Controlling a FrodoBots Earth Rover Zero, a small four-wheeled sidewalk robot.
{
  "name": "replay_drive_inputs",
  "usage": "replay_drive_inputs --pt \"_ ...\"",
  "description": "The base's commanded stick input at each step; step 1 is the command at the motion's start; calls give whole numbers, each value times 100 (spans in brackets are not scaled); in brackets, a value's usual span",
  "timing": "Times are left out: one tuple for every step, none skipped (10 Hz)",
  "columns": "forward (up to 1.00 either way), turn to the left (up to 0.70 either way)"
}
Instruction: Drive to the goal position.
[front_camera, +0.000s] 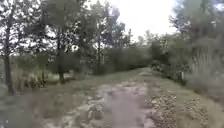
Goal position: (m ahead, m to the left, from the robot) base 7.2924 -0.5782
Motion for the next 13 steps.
replay_drive_inputs --pt "100 -27" --pt "100 -27" --pt "100 -27" --pt "100 -27" --pt "100 -3" --pt "100 0" --pt "100 0" --pt "100 0" --pt "100 0" --pt "100 0" --pt "100 0" --pt "100 0" --pt "100 0"
